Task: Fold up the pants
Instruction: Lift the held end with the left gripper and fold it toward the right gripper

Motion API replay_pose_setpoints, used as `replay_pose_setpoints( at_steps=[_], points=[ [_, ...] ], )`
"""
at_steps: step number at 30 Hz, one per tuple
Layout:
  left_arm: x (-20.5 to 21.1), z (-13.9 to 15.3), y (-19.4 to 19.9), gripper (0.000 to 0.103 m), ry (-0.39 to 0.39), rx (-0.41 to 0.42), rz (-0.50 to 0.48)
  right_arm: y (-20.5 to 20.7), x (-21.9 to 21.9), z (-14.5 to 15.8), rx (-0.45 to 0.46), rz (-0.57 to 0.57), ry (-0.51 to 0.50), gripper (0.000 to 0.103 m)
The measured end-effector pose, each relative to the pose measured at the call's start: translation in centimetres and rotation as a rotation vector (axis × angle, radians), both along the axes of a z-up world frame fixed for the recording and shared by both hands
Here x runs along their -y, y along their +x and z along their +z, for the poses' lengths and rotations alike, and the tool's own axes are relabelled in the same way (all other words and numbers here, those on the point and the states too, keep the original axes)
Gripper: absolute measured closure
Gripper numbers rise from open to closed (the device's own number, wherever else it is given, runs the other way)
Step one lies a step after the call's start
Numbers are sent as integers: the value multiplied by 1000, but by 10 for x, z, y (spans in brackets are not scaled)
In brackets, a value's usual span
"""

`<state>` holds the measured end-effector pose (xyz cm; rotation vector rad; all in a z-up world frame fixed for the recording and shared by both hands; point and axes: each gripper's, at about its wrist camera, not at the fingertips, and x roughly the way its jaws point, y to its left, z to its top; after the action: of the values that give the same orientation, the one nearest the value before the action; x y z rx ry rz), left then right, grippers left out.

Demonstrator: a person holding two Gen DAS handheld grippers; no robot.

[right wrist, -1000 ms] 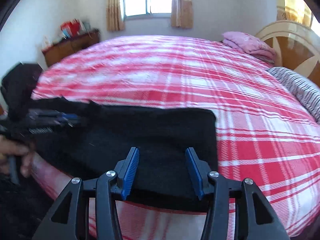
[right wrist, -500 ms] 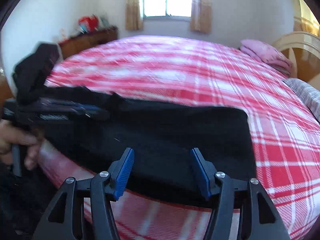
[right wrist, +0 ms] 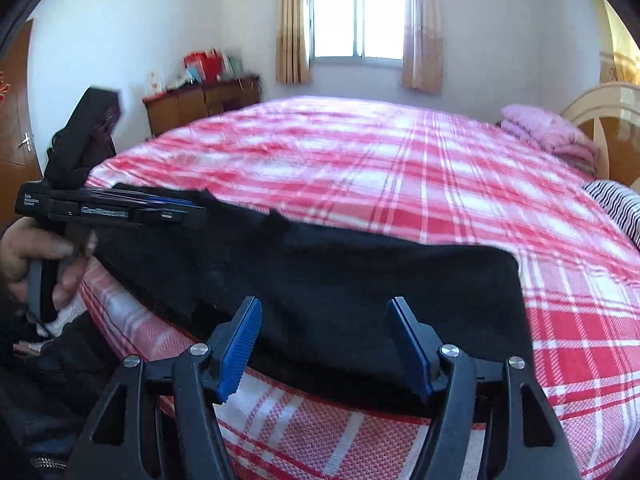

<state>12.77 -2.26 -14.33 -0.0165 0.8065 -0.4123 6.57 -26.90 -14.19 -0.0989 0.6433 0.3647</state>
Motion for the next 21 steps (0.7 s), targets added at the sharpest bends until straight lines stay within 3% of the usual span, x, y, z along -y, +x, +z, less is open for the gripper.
replay_pose_setpoints(
  at_steps=[5, 7, 10, 13, 16, 21],
  points=[
    [-101, -1, -8, 45, 146, 33, 219, 3, 2, -4, -16, -19, 23, 36],
    [-141, -5, -8, 45, 161, 14, 319, 3, 2, -4, -15, -20, 36, 36],
    [-184, -15, -11, 45, 112, -15, 396, 1, 0, -3, -12, -15, 32, 36],
    [-204, -35, -14, 45, 53, -80, 406, 0, -5, -6, -16, -6, 18, 36],
    [-213, -50, -16, 45, -39, -112, 399, -2, -8, -7, -16, 0, 11, 36],
    [-204, -48, -13, 49, -77, -119, 373, -3, -10, -9, -15, 11, 9, 36]
  ],
)
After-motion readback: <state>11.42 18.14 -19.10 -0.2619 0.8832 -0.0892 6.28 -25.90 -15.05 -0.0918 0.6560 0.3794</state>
